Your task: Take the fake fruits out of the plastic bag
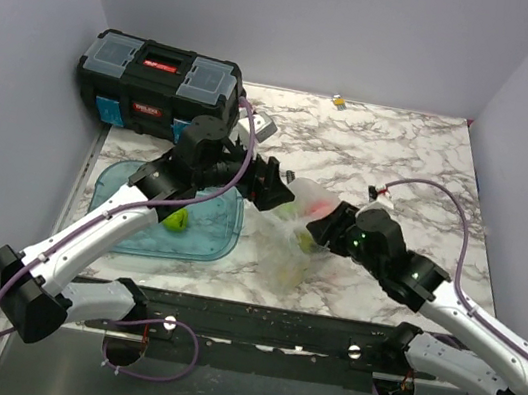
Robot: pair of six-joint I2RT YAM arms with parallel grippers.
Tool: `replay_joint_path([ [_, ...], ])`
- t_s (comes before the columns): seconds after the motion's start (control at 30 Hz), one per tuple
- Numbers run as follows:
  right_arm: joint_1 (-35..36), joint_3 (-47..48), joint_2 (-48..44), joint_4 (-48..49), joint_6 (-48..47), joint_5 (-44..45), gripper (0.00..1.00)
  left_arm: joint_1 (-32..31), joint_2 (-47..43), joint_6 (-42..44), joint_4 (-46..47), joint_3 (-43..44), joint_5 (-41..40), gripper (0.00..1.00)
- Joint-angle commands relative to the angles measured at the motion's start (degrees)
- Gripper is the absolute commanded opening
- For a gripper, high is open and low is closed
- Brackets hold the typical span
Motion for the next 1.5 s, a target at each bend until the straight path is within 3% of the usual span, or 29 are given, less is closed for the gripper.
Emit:
replay_joint_path([
  [0.0,0.25,6.97,7.53,-4.49,-2.63,7.91,0.56,-0.63,-3.38,0.73,2.80,-1.74,-2.80,0.87],
  [0.07,0.25,9.47,11.41,-4.64,-3.20,9.28,0.61,-0.71,-3.97,1.07,2.93,-1.93,-3.59,0.87],
  [0.27,0.20,15.01,21.41,-6.65,-2.73,10.51,0.64,-1.13,-5.15,2.37,2.61,-2.20,-6.35,0.87],
  [0.7,0.25,14.59,28.28,-5.58,2.27,7.65,0.58,-2.27,-3.44,2.00,1.46,-1.45,-6.00,0.87],
  [0.77,0.30,14.48,28.02,-5.24,2.89,7.23,0.55,-3.16,-3.26,1.19,1.54,-1.75,-6.25,0.87],
  [1.13,0.25,10.49,22.38,0.87,3.47,3.32,0.10,-6.48,-5.78,-2.24,-0.32,-3.80,-4.11,0.87],
  [1.27,0.25,8.46,19.01,3.50,4.21,3.59,0.06,-6.71,-3.67,-0.79,-3.88,-5.49,-6.04,0.85],
  [1.47,0.26,6.77,15.13,5.44,4.52,4.17,0.06,-9.22,3.01,1.63,-5.64,-6.88,-7.58,0.74],
])
